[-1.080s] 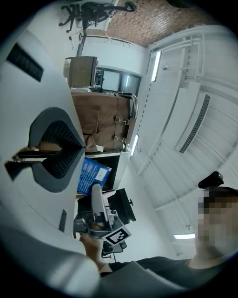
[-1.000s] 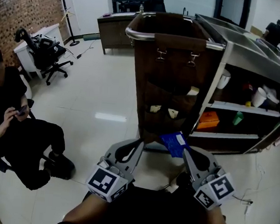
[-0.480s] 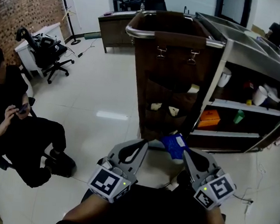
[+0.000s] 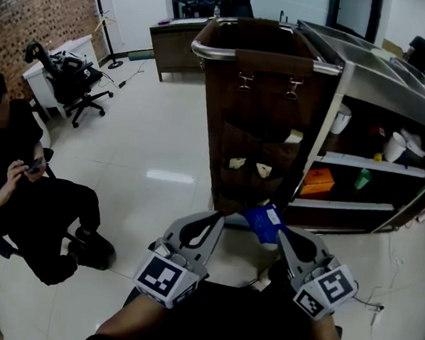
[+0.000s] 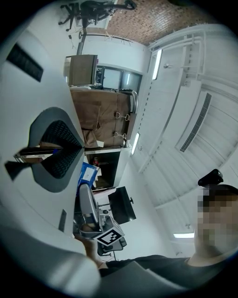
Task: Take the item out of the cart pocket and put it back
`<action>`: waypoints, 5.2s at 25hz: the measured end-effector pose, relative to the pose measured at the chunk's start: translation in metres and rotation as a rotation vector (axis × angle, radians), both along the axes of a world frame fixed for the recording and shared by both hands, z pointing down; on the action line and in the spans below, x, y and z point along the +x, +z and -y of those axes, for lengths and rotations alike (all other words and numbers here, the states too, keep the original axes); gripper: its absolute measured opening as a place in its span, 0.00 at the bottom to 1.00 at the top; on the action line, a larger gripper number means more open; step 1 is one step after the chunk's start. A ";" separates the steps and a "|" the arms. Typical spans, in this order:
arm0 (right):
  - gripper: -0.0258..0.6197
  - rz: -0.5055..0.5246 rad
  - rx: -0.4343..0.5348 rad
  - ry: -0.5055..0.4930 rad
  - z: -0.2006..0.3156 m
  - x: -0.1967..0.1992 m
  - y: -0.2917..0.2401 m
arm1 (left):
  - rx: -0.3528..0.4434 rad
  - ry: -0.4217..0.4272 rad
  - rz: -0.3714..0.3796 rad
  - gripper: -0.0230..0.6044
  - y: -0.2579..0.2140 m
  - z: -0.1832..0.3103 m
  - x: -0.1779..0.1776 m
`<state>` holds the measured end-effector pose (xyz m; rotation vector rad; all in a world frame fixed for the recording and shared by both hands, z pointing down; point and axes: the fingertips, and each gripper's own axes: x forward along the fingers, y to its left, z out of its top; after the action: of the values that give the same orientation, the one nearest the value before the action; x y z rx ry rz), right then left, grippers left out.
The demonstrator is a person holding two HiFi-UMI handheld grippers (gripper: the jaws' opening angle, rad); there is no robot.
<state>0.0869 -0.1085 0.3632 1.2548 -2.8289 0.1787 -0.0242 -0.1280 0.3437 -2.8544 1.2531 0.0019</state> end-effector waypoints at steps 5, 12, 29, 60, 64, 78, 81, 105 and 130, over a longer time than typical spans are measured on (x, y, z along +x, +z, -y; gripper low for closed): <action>0.06 0.003 -0.004 -0.001 0.002 -0.001 0.002 | -0.031 0.007 -0.020 0.04 0.002 0.001 0.000; 0.06 0.005 -0.009 0.001 0.003 -0.002 0.003 | -0.035 0.021 -0.011 0.04 0.004 -0.001 0.002; 0.06 0.018 -0.018 -0.012 0.004 -0.003 0.003 | -0.011 0.000 -0.003 0.04 0.004 0.005 -0.003; 0.06 -0.101 0.343 0.018 0.156 -0.047 -0.157 | 0.047 -0.011 -0.001 0.04 -0.025 0.070 -0.008; 0.06 -0.137 0.329 0.013 0.180 -0.056 -0.151 | 0.035 -0.017 -0.009 0.04 -0.021 0.074 -0.012; 0.06 -0.293 0.168 0.010 0.225 -0.073 -0.080 | 0.009 -0.003 -0.027 0.04 -0.015 0.074 -0.010; 0.06 -0.302 0.151 -0.001 0.230 -0.079 -0.073 | -0.033 0.002 -0.038 0.04 -0.010 0.070 -0.011; 0.19 -0.325 0.212 0.011 0.220 -0.076 -0.081 | -0.026 0.016 -0.051 0.04 -0.013 0.057 -0.005; 0.04 0.011 0.337 -0.025 0.073 -0.025 -0.168 | 0.004 0.017 -0.059 0.04 -0.019 0.029 -0.006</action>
<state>0.0617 -0.1813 0.1949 1.2697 -2.9702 -0.3067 -0.0300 -0.1570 0.3243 -2.8812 1.2372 0.0896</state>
